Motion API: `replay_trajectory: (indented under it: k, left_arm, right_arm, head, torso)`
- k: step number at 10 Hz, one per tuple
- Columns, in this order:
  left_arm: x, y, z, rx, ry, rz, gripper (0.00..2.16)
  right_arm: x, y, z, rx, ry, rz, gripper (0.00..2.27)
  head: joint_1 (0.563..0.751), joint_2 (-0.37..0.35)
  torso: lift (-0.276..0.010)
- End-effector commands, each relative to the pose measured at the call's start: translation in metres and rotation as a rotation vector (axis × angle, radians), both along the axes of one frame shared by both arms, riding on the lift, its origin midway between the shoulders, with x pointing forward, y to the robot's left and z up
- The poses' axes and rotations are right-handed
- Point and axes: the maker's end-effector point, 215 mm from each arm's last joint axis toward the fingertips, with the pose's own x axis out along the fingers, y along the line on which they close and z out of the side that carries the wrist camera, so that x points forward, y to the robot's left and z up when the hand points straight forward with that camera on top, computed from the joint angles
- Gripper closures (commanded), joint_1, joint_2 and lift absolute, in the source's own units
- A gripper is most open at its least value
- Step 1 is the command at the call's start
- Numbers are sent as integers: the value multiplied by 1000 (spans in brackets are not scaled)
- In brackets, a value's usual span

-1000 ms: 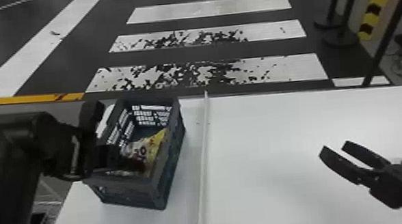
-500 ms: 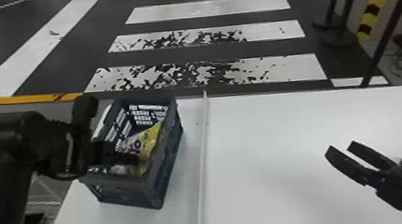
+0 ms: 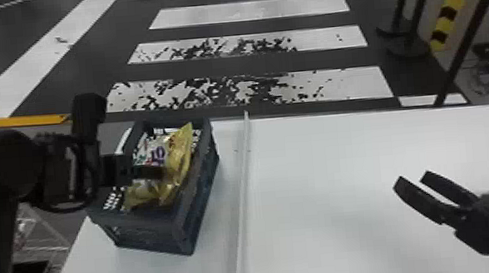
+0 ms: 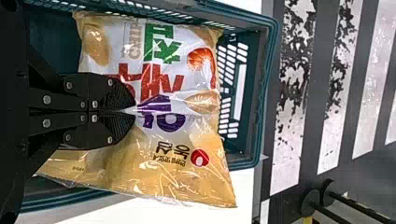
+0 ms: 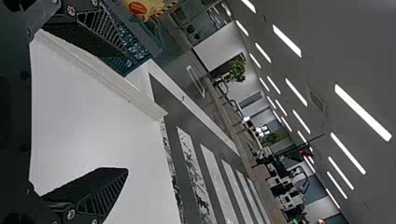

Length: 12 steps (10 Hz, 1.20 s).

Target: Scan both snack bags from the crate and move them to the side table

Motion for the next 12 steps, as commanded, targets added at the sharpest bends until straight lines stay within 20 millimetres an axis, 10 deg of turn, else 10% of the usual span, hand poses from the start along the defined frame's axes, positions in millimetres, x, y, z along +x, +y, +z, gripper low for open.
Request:
replay_trajectory:
  k: [1,12]
  left_arm:
    - [3,-12,17,-26,-40,-16,2142]
    - [19,-38,78,-58,-174,-66,2142]
  right_arm:
    - [0,-1,2,-2,-2,-1,120]
    - [-1,-5,5,3,3,-15,120]
  head:
    - [695,96]
    - [695,48]
  torso:
    - [-95]
    - [-95]
